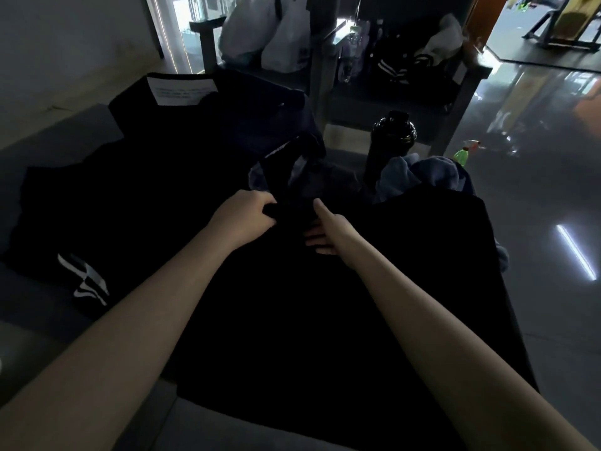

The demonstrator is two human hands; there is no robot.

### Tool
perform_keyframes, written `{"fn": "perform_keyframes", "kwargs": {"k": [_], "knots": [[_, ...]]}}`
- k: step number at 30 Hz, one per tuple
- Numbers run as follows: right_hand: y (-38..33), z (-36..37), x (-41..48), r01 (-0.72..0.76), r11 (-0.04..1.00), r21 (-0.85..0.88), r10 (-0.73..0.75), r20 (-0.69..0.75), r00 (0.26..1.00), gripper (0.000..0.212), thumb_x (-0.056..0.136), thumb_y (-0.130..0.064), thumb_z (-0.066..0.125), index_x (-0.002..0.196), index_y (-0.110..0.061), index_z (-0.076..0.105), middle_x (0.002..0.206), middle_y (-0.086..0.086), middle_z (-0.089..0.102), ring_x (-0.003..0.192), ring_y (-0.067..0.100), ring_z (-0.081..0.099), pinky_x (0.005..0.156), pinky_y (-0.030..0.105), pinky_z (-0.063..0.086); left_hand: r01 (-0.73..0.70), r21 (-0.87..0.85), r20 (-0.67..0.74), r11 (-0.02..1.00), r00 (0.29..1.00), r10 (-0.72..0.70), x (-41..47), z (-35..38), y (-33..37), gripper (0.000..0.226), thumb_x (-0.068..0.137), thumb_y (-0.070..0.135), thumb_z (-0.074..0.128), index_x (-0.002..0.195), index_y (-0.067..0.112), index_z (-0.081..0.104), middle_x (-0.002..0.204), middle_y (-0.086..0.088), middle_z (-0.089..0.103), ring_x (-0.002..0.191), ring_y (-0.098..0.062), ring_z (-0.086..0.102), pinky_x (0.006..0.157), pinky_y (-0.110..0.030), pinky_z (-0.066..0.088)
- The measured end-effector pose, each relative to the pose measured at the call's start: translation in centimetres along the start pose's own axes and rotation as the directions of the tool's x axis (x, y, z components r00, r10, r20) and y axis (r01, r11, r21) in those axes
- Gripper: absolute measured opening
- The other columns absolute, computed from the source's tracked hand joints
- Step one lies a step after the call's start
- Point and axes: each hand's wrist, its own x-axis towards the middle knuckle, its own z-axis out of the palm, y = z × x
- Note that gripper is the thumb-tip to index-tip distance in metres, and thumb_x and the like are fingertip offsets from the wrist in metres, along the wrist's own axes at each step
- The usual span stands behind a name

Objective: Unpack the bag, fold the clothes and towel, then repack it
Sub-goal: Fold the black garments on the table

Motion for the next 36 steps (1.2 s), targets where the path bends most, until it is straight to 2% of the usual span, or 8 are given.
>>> {"fn": "perform_keyframes", "kwargs": {"k": [4, 8, 12, 16, 19, 23, 27, 36], "knots": [[-1.0, 0.3, -0.1, -0.027, 0.997, 0.074, 0.027, -0.002, 1.000, 0.023, 0.096, -0.030, 0.051, 0.112, -0.014, 0.057, 0.090, 0.003, 0.064, 0.067, 0.014, 0.061, 0.061, 0.024, 0.043, -0.107, 0.170, 0.108, 0.980, 0.990, 0.090, -0.3, -0.2, 0.7, 0.026, 0.083, 0.026, 0.063, 0.109, 0.027, 0.063, 0.098, 0.003, 0.064, 0.087, -0.018, 0.062, 0.080, -0.039, 0.053], [-1.0, -0.5, 0.3, -0.003, 0.973, 0.232, 0.029, -0.110, 0.994, 0.050, 0.099, -0.016, 0.047, 0.145, -0.011, 0.029, 0.114, 0.008, 0.057, 0.066, 0.013, 0.060, 0.064, 0.024, 0.047, -0.078, 0.485, 0.146, 0.871, 0.989, 0.007, -0.4, -2.0, -1.1, 0.021, 0.085, 0.018, 0.060, 0.106, 0.020, 0.059, 0.095, 0.002, 0.059, 0.081, -0.017, 0.055, 0.069, -0.031, 0.044], [-0.4, -0.8, -0.3, 0.018, 0.960, 0.280, 0.021, -0.136, 0.991, 0.043, 0.101, -0.019, 0.043, 0.142, -0.013, 0.033, 0.114, 0.011, 0.058, 0.070, 0.016, 0.062, 0.069, 0.027, 0.050, 0.077, 0.335, 0.069, 0.939, 0.992, -0.106, -0.8, -4.9, -3.1, 0.014, 0.079, 0.017, 0.073, 0.080, 0.016, 0.060, 0.080, -0.001, 0.058, 0.074, -0.018, 0.057, 0.062, -0.029, 0.046], [0.8, 0.0, -0.6, 0.035, 0.999, -0.017, -0.038, -0.269, 0.962, 0.019, 0.093, -0.030, 0.053, 0.083, -0.015, 0.053, 0.095, 0.009, 0.065, 0.072, 0.019, 0.062, 0.070, 0.036, 0.055, -0.009, -0.124, 0.023, 0.992, 1.000, 0.012, -2.5, -4.7, -2.5, 0.017, 0.076, 0.008, 0.074, 0.074, 0.019, 0.061, 0.073, 0.001, 0.062, 0.069, -0.014, 0.058, 0.065, -0.027, 0.044], [1.3, 0.1, -1.6, 0.082, 0.971, -0.225, -0.154, -0.326, 0.933, 0.018, 0.085, -0.032, 0.062, 0.078, -0.018, 0.054, 0.082, 0.003, 0.063, 0.073, 0.017, 0.059, 0.067, 0.032, 0.051, -0.151, -0.243, 0.058, 0.958, 0.984, 0.169, -4.0, -2.8, -1.5, 0.030, 0.078, -0.005, 0.066, 0.078, 0.024, 0.062, 0.074, 0.009, 0.060, 0.072, -0.007, 0.058, 0.070, -0.021, 0.042], [2.0, -0.5, -3.1, 0.128, 0.935, -0.331, -0.226, -0.278, 0.934, 0.020, 0.088, -0.035, 0.060, 0.083, -0.015, 0.061, 0.076, -0.002, 0.060, 0.068, 0.012, 0.056, 0.061, 0.026, 0.043, -0.288, 0.129, 0.308, 0.949, 0.921, 0.238, -5.4, -0.1, -0.4, 0.046, 0.083, -0.009, 0.048, 0.113, 0.020, 0.068, 0.098, 0.010, 0.050, 0.104, -0.016, 0.053, 0.088, -0.023, 0.040], [2.3, -0.1, -3.5, -0.006, 0.923, -0.386, -0.061, -0.161, 0.985, 0.047, 0.086, -0.055, 0.054, 0.078, -0.011, 0.067, 0.071, 0.005, 0.067, 0.061, 0.018, 0.062, 0.058, 0.028, 0.049, -0.488, 0.527, 0.425, 0.696, 0.861, 0.281, -7.6, 1.9, 0.5, 0.045, 0.091, 0.008, 0.046, 0.123, 0.037, 0.060, 0.122, 0.008, 0.048, 0.116, -0.016, 0.040, 0.095, -0.033, 0.031], [3.7, 1.8, -4.3, -0.091, 0.709, -0.699, -0.022, -0.151, 0.988, 0.039, 0.087, -0.034, 0.058, 0.121, -0.013, 0.056, 0.097, 0.003, 0.058, 0.087, 0.024, 0.058, 0.068, 0.030, 0.044, -0.123, 0.399, 0.132, 0.909, 0.988, 0.075, -8.0, 2.5, -4.1, 0.051, 0.086, 0.010, 0.055, 0.135, 0.023, 0.046, 0.134, 0.004, 0.040, 0.129, -0.018, 0.035, 0.107, -0.043, 0.030]]}}
